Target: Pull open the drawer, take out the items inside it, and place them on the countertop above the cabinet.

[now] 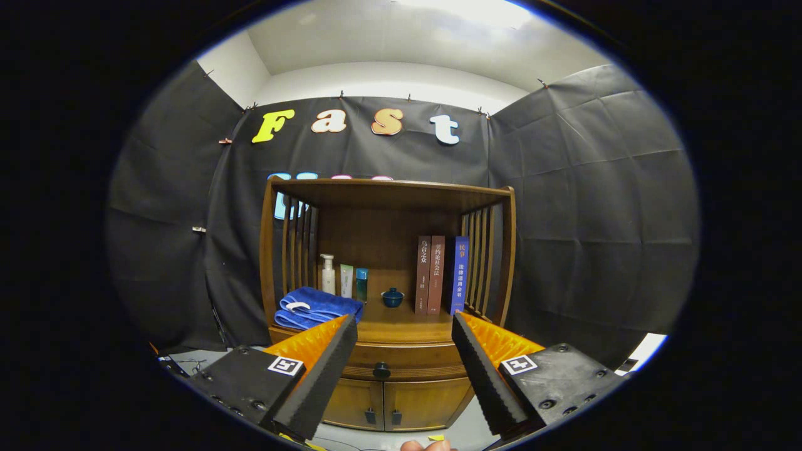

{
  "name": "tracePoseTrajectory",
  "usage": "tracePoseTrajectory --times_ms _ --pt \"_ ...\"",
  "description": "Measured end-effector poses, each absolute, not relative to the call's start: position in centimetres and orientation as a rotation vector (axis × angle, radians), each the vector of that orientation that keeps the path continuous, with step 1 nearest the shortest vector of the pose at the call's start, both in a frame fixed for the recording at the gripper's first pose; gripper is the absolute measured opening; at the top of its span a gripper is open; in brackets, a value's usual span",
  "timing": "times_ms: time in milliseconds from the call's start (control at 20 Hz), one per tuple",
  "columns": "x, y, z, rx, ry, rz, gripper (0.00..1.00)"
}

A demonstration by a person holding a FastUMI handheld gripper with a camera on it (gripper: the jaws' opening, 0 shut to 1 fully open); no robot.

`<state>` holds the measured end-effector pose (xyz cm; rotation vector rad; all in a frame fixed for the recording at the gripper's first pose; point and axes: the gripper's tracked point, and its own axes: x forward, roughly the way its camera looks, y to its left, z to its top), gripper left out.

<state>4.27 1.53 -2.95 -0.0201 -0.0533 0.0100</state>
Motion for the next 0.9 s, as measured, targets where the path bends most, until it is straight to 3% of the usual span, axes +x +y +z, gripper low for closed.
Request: tracePoseTrajectory --times_ms 900 --pt "19.7 4.3 -25.1 -0.007 0.182 0.069 0.99"
